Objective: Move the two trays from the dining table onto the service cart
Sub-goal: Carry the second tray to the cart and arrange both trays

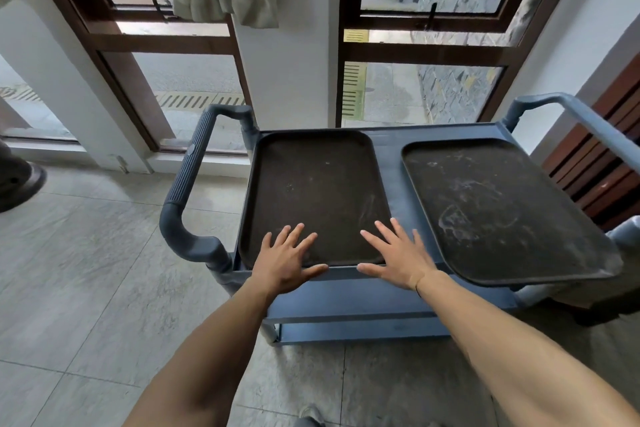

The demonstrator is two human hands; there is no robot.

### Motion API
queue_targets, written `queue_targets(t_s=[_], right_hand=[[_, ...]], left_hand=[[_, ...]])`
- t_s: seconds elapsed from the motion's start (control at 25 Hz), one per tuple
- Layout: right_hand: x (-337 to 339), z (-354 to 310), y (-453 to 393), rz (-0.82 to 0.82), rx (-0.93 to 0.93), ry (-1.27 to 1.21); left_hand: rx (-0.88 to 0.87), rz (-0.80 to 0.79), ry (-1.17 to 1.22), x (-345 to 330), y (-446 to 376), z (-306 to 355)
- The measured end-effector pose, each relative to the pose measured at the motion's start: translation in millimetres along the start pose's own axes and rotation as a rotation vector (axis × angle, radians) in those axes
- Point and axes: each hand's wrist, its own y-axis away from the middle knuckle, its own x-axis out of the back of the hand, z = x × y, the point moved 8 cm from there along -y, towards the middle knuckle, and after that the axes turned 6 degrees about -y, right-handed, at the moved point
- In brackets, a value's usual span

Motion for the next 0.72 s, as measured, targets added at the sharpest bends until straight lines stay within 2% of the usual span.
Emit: queue_targets(t_s=[0.16, 0.72], right_hand=[[14.5, 58.1, 16.7, 0.037, -0.031, -0.005], [45.4, 302.5, 103.0, 0.031, -0.129, -0.075]], left_hand=[[-0.026, 0.059, -0.02, 23.9, -13.1, 49.5], [-0.08, 0.058, 0.008, 52.2, -69.8, 270.6]])
